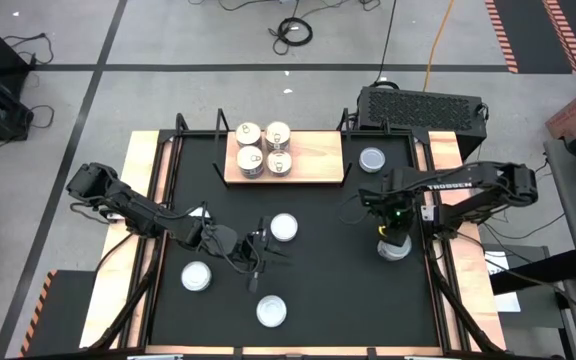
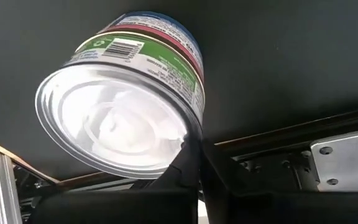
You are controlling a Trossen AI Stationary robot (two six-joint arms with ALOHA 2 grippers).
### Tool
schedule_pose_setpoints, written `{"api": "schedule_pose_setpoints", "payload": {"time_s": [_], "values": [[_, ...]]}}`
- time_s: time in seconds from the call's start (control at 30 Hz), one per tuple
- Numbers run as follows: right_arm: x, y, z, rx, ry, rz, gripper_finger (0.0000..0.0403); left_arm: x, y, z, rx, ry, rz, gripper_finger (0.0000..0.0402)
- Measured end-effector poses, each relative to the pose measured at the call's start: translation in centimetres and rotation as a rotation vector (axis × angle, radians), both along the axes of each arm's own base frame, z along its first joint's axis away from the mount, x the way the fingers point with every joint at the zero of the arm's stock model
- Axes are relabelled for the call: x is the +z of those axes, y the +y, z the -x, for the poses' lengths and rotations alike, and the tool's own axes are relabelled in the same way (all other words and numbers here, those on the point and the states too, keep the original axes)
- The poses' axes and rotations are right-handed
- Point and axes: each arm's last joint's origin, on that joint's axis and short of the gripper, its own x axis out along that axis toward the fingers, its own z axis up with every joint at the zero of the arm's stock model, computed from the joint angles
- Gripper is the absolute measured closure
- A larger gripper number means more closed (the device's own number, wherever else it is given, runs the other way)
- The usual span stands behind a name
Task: Stack canned seafood by type on shelf
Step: Remove the green tuna can from the top of the blue tuna can
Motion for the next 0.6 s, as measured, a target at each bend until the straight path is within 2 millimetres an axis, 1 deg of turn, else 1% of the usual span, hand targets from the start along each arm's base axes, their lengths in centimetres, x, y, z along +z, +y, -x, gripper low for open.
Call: {"api": "schedule_pose_setpoints", "payload": {"time_s": [0.13,0.33,0.47,0.6], "values": [[1.1,0.1,-0.2,-0.010,-0.099,-0.017,0.0402,0.0,0.0,0.0,0.000,0.000,0.000,0.0320],[2.8,0.3,0.0,-0.017,-0.199,-0.015,0.0402,0.0,0.0,0.0,0.000,0.000,0.000,0.0320],[3.3,0.2,-0.1,-0.020,-0.246,-0.005,0.0402,0.0,0.0,0.0,0.000,0.000,0.000,0.0320],[3.3,0.1,-0.2,-0.015,-0.262,0.024,0.0402,0.0,0.0,0.0,0.000,0.000,-0.001,0.0320]]}}
